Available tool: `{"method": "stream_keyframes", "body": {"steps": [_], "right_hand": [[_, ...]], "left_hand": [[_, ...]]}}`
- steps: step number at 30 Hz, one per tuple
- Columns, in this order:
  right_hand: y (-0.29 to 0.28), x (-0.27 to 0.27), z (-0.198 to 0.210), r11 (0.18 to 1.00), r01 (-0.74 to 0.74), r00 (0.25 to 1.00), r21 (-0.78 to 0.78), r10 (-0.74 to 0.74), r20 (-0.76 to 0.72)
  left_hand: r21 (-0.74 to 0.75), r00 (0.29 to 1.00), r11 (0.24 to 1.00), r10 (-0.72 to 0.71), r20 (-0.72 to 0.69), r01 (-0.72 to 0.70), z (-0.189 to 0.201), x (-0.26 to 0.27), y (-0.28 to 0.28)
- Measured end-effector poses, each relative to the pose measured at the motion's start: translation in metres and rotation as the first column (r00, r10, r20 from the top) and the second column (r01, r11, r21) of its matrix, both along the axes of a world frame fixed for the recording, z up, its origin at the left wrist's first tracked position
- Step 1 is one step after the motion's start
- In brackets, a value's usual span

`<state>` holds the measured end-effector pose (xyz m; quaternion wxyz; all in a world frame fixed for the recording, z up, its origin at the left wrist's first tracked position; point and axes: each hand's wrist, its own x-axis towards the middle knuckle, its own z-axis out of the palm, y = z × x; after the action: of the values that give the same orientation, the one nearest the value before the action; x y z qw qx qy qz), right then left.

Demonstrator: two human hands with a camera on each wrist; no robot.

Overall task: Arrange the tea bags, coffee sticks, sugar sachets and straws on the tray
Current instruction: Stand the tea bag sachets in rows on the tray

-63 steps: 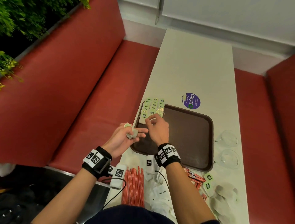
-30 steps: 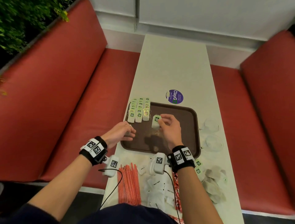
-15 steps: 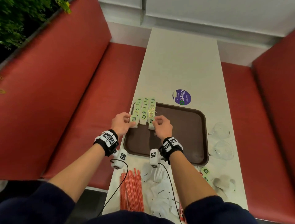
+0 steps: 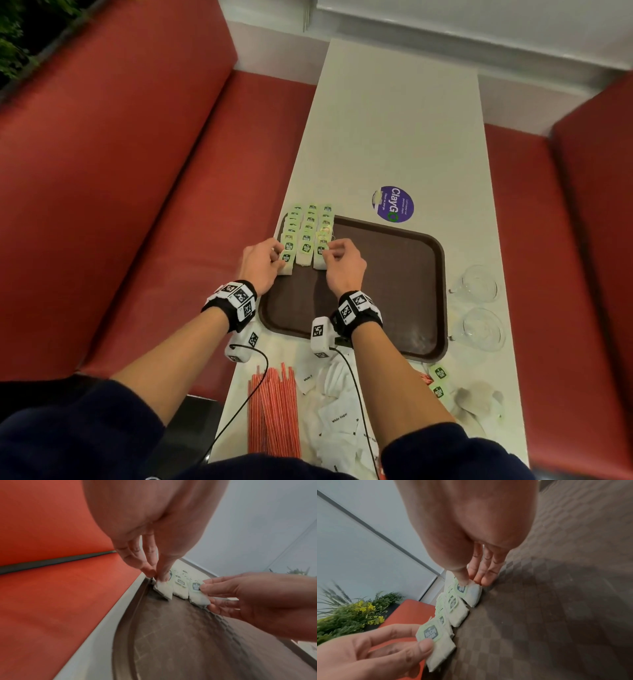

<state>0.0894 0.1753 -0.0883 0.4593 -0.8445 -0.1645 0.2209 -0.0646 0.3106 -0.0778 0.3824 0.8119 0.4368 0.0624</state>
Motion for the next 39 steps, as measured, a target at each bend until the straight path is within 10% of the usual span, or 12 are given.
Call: {"method": "stream_keyframes", "body": {"steps": [21, 33, 39], "right_hand": [[0.003, -0.013, -0.009, 0.985, -0.115, 0.975, -0.127, 0.136, 0.175], [0.007, -0.011, -0.007, 0.969, -0.130, 0.967, -0.212, 0.171, 0.191], [-0.016, -0.011, 0.036, 0.993, -0.095, 0.966, -0.070, 0.109, 0.232]], "left_hand": [[0.425, 0.879, 0.772, -0.443, -0.174, 0.473, -0.013, -0.004, -0.007], [0.396, 0.871, 0.776, -0.434, -0.232, 0.492, -0.003, 0.002, -0.009], [0.368, 0.923, 0.857, -0.385, -0.010, 0.361, 0.030, -0.009, -0.035]]}}
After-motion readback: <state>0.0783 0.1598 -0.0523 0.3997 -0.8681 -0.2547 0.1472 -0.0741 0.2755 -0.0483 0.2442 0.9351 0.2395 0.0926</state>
